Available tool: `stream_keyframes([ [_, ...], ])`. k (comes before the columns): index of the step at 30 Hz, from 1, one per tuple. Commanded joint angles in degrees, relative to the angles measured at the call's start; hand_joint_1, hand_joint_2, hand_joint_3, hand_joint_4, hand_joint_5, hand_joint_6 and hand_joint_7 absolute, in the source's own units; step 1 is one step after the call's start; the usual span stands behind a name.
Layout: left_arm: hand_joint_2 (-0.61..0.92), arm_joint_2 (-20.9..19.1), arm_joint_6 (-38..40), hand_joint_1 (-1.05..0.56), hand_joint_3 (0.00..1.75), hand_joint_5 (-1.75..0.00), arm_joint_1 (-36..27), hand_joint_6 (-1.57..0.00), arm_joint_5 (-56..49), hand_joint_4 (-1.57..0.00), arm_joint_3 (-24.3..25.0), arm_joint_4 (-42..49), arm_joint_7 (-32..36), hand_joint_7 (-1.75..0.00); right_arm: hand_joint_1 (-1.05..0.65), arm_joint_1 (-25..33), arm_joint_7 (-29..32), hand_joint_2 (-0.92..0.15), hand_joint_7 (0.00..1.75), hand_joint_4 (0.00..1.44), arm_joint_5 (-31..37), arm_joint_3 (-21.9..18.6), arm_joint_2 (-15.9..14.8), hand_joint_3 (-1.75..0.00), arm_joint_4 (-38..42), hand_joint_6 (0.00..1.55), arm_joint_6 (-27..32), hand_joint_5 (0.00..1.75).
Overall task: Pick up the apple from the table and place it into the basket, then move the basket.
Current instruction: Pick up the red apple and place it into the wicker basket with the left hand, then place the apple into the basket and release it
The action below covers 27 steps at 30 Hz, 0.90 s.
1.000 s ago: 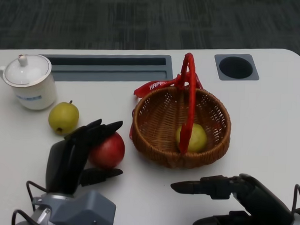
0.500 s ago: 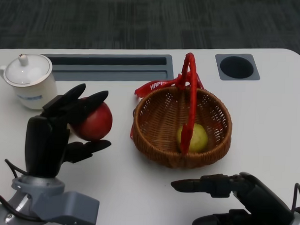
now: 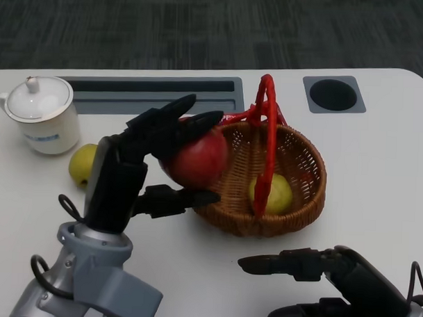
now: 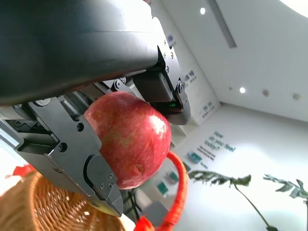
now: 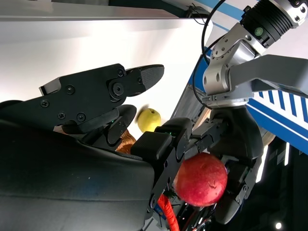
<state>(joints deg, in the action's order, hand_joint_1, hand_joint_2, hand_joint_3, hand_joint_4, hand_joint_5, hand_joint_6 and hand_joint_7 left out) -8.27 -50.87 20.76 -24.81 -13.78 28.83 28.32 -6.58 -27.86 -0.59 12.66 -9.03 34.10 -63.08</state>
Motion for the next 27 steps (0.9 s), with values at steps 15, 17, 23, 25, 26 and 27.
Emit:
stream_keyframes([
  [15,0.79,6.32,-0.41,-0.07,0.01,0.0,13.53,-1.12,1.88,-1.26,0.62,21.3,-7.59,0.0,-0.4,3.48,3.0,-0.92,0.0,0.83,1.59,0.08,-0.09,-0.07,-2.95,0.72,-0.89,0.0],
  [17,0.8,6.49,-0.71,-0.09,0.01,0.0,14.67,-1.11,1.69,-1.25,0.54,23.96,-7.44,0.0,-0.4,3.7,3.36,-0.92,0.0,0.83,1.85,0.05,-0.14,-0.07,-3.11,0.72,-1.0,0.0],
  [23,0.8,6.95,-1.1,-0.1,0.0,0.0,17.22,-1.1,1.05,-1.24,0.38,30.37,-6.52,0.0,-0.4,4.12,4.16,-0.92,0.0,0.83,2.27,-0.08,-0.44,-0.08,-3.6,0.71,-1.02,0.0],
  [25,0.8,6.96,-0.53,-0.12,0.0,0.0,17.54,-1.04,1.17,-1.18,0.34,31.29,-7.25,0.0,-0.4,4.11,4.36,-0.92,0.0,0.83,2.21,-0.09,-0.48,-0.07,-3.63,0.71,-1.12,0.0],
  [26,0.8,6.92,-0.03,-0.14,0.0,0.0,17.57,-0.97,1.44,-1.11,0.33,31.43,-8.2,0.0,-0.39,4.08,4.42,-0.92,0.0,0.83,2.15,-0.1,-0.51,-0.07,-3.6,0.71,-1.15,0.0],
  [27,0.8,6.78,0.47,-0.17,0.0,0.0,17.54,-0.88,1.67,-1.01,0.25,31.37,-9.34,0.0,-0.39,4.03,4.44,-0.92,0.0,0.83,2.08,-0.1,-0.54,-0.07,-3.51,0.71,-1.19,0.0],
])
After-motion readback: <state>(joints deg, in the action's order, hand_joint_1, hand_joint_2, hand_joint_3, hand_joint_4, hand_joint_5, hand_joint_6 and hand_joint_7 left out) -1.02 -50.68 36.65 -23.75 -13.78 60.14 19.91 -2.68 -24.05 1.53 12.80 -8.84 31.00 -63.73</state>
